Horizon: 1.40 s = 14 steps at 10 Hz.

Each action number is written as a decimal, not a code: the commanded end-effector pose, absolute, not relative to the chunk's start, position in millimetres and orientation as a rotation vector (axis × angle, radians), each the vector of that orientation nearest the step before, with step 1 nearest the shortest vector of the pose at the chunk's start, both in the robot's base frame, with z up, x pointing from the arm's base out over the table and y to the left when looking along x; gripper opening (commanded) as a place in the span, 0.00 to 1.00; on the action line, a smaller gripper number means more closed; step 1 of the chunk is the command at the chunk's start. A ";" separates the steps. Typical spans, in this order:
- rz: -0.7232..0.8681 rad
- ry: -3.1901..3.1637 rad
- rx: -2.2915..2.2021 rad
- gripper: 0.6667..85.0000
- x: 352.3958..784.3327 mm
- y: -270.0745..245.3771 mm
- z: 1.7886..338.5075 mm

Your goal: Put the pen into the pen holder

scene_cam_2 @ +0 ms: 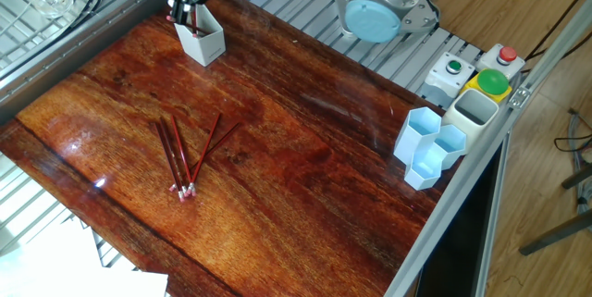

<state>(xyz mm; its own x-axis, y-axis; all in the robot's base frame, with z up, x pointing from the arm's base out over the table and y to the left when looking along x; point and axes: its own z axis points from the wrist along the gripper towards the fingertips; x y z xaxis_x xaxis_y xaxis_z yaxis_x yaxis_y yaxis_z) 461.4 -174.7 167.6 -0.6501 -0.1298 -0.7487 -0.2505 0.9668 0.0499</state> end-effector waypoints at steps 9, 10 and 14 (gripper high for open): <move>0.171 2.417 -0.191 0.26 434.3 -181.5 149.8; 0.158 2.427 -0.190 0.27 432.6 -183.3 149.0; 0.074 2.548 -0.134 0.26 413.8 -189.3 155.2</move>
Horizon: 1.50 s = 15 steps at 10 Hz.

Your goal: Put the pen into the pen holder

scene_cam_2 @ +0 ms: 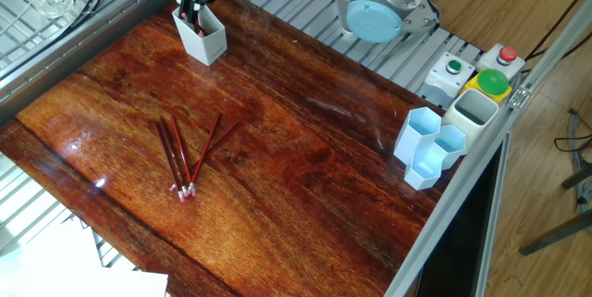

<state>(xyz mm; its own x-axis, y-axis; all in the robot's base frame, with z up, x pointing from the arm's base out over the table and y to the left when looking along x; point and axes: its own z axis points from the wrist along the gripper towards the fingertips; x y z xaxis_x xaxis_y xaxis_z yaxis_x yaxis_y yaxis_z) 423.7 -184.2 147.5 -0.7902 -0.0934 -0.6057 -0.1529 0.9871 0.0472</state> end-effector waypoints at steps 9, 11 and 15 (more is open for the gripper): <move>-0.108 2.994 -0.054 0.19 334.0 -237.3 162.5; -0.154 3.042 -0.087 0.06 333.6 -250.8 161.9; -0.020 3.188 -0.037 0.00 310.1 -232.0 153.4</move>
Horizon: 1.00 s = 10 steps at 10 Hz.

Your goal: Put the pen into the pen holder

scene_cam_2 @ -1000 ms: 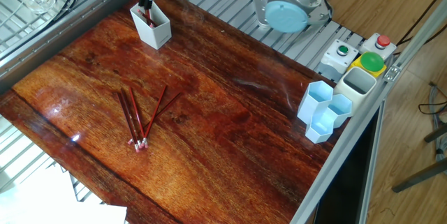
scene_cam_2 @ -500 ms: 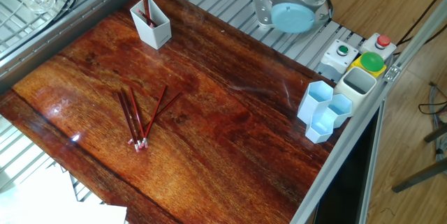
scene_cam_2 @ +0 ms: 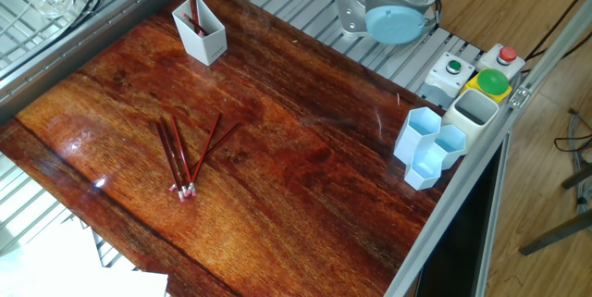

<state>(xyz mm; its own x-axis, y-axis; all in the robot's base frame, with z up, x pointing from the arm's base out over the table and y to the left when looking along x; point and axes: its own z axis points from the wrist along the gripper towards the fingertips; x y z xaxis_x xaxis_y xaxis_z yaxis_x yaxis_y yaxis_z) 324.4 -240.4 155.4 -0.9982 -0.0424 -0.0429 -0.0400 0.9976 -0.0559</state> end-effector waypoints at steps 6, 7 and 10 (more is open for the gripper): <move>0.122 3.185 0.092 0.00 310.7 -208.5 154.1; 0.120 3.154 0.054 0.00 318.6 -208.9 153.8; 0.166 3.034 -0.015 0.00 348.8 -200.3 156.0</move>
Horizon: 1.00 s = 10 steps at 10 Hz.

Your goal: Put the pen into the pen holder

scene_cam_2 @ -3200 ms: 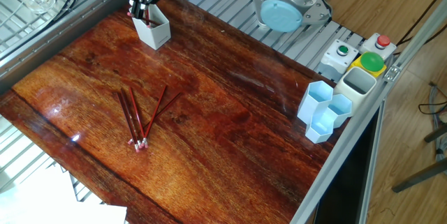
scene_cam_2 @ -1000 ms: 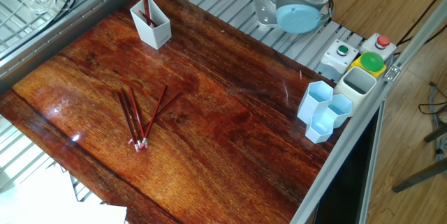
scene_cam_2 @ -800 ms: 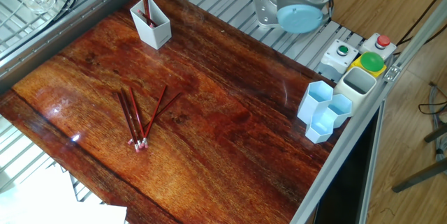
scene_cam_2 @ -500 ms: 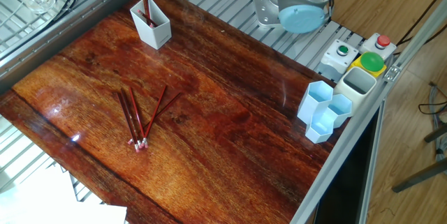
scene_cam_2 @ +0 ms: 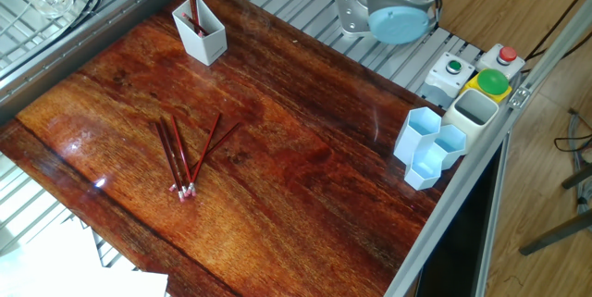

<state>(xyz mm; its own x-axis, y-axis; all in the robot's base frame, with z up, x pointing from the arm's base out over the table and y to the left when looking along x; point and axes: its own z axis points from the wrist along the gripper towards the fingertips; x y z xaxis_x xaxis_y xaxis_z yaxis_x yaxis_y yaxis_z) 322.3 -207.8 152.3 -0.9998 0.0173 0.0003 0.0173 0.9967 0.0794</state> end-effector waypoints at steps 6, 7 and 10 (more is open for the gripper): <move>0.081 3.150 0.073 0.00 380.8 -158.4 209.9; 0.064 3.169 0.057 0.00 395.0 -153.8 224.7; 0.131 3.089 -0.051 0.00 459.1 -151.7 200.7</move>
